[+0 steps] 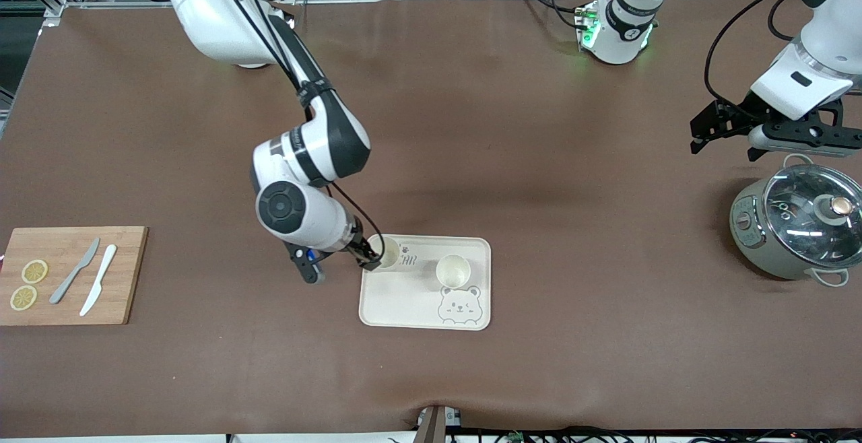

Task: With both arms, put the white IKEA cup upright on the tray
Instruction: 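Carry the cup with the right gripper onto the tray beside the first, then open the right gripper and pull it back from the tray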

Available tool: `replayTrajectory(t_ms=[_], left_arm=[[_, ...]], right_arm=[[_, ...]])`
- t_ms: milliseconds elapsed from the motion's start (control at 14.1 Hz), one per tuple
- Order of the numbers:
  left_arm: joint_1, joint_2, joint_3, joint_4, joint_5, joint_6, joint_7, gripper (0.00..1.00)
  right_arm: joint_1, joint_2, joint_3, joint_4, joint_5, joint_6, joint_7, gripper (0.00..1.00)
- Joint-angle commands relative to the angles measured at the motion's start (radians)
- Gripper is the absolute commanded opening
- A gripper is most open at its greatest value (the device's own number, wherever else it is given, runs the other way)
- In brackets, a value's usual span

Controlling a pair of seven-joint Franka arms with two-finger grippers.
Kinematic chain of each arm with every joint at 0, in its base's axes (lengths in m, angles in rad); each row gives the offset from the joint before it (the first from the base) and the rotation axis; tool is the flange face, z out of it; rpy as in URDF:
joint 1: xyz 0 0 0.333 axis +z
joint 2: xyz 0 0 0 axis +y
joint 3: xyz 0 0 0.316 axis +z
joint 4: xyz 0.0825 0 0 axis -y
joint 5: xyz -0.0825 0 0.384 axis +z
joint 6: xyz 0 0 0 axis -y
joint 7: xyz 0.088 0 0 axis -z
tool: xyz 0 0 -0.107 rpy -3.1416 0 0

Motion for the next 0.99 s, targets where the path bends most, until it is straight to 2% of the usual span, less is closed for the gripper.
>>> replayTrajectory(t_ms=[0,142,568,780,922], left_arm=[[0.005,0.009,-0.006,0.018,-0.018,-0.007,0.0,1.0],[0.005,0.009,-0.006,0.018,-0.018,-0.007,0.0,1.0],[0.005,0.014,-0.006,0.027,-0.02,-0.007,0.0,1.0],[0.005,0.015,-0.006,0.027,-0.02,-0.007,0.0,1.0],[0.004,0.015,-0.006,0.027,-0.02,-0.007,0.0,1.0]], right_arm=[[-0.042,-0.106,-0.014,-0.01,0.004,-0.069,-0.032,1.0],[-0.091,-0.157,-0.01,-0.01,-0.005,-0.208,-0.127,1.0],[-0.235,-0.291,-0.008,-0.01,-0.018,-0.442,-0.426,1.0],[-0.28,-0.34,-0.002,-0.011,-0.09,-0.497,-0.62,1.0],[-0.338,-0.378,0.035,-0.02,-0.105,-0.51,-0.748,1.0]])
